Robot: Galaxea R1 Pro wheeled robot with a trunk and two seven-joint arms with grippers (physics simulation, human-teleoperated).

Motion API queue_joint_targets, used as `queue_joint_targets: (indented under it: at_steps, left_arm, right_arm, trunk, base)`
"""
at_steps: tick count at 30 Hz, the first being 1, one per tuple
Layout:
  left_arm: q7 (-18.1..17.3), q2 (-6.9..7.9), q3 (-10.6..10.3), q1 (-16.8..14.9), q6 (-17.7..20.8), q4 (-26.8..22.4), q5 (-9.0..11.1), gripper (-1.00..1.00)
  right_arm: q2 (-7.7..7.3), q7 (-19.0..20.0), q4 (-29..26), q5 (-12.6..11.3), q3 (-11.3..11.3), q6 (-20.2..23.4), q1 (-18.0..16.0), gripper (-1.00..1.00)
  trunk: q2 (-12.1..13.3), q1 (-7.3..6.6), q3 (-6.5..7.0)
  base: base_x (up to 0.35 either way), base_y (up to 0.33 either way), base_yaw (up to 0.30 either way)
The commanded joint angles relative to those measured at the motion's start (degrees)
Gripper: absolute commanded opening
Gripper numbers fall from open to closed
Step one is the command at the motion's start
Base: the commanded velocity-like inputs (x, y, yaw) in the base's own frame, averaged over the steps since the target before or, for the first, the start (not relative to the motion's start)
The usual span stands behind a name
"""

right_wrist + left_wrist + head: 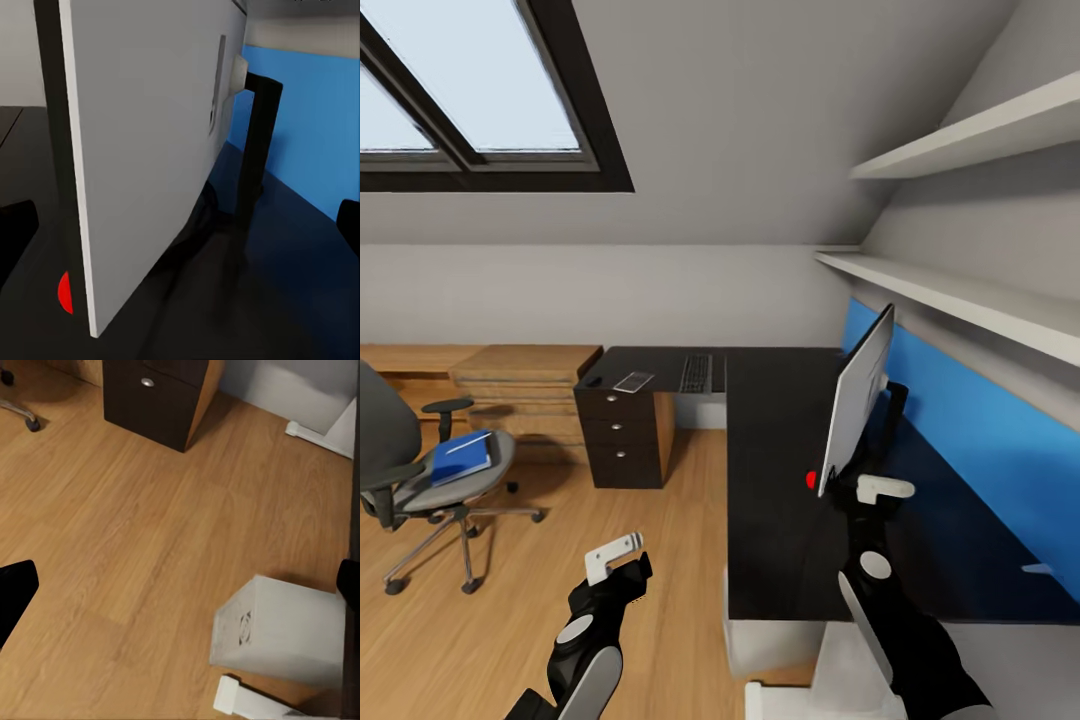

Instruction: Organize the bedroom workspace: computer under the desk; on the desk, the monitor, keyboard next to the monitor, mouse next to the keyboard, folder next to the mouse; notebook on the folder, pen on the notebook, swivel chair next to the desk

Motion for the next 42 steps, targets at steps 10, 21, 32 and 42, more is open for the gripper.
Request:
queue_joint_targets:
  at_steps: [10, 21, 32, 42]
  left_arm:
    - [0.42, -0.08, -0.22, -0.07, 0.29, 0.04, 0.32, 1.00]
    - [0.34, -0.13, -0.31, -0.10, 0.37, 0.10, 0.35, 1.00]
    - [0.33, -0.14, -0.39, -0.07, 0.39, 0.10, 0.34, 1.00]
    - [0.44, -0.21, -0.39, -0.10, 0.39, 0.10, 0.41, 1.00]
  right_arm:
    - [-0.06, -0.40, 0.33, 0.62, 0.23, -0.35, -0.05, 1.00]
    - [-0.11, -0.40, 0.35, 0.66, 0.24, -0.37, -0.05, 1.00]
    - [-0.12, -0.40, 0.35, 0.72, 0.24, -0.37, -0.05, 1.00]
    - [-0.07, -0.40, 0.35, 0.72, 0.09, -0.30, -0.05, 1.00]
  trunk:
    - [-0.06, 0.04, -0.08]
    - [-0.06, 0.04, -0.08]
    - [-0.06, 0.04, -0.08]
    - [-0.06, 0.04, -0.08]
  base:
    - [0.265, 0.071, 0.000]
    - [0.032, 0.008, 0.000]
    - [0.046, 0.052, 0.000]
    - [0.115, 0.085, 0.000]
